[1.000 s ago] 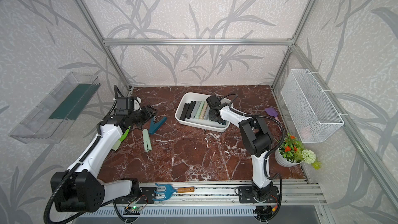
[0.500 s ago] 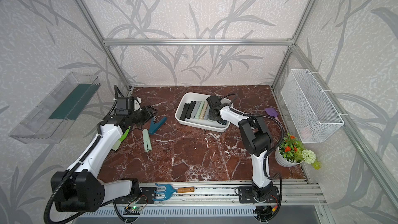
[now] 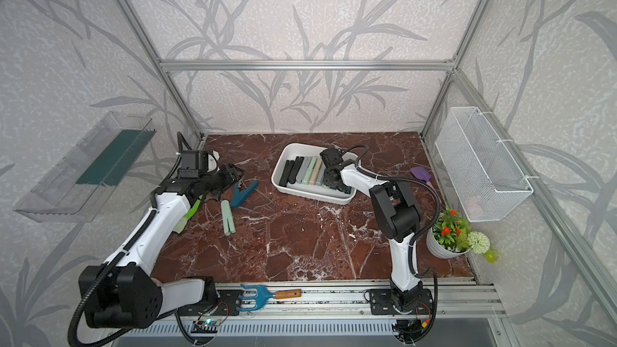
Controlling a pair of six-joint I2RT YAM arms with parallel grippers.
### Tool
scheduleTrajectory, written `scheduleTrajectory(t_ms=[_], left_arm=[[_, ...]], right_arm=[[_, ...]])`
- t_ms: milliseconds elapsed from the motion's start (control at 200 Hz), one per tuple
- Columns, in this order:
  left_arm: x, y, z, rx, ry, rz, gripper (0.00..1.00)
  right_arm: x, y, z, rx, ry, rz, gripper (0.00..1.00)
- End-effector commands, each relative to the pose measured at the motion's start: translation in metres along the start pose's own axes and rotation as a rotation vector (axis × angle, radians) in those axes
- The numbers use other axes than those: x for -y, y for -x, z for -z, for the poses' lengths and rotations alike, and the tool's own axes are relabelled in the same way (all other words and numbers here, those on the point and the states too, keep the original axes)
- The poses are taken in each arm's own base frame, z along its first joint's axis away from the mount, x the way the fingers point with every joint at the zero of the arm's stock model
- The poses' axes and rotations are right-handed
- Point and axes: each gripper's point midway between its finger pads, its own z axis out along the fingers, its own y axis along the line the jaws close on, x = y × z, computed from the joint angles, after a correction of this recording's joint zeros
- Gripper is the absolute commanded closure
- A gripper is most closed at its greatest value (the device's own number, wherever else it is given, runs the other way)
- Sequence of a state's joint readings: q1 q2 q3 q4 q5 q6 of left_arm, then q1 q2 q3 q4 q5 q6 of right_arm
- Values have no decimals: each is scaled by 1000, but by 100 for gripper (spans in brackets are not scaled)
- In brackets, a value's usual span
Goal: Put the pruning pliers into the storage box
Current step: Place the pruning pliers in the storage box, then pick up the pruning pliers from the center of the board.
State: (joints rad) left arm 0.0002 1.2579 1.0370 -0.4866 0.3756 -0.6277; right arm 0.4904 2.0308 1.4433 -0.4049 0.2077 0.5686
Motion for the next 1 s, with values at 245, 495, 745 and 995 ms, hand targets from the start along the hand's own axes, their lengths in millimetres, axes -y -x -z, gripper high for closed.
scheduleTrajectory(t_ms=[245,495,745,995], left_arm=[[5,6,11,30,-8,-15,40],[-15,1,2,-20,98,-98,39],[-39,-6,-7,-120,227,-211,36],[-72,-15,-33,-333,370,-349,36]], right_arm=[[7,10,19,17,7,-10,57],[0,50,74,161,96,38,56],[-30,58,119,220,313,154,51],[-53,38,130,205,493,216,49]])
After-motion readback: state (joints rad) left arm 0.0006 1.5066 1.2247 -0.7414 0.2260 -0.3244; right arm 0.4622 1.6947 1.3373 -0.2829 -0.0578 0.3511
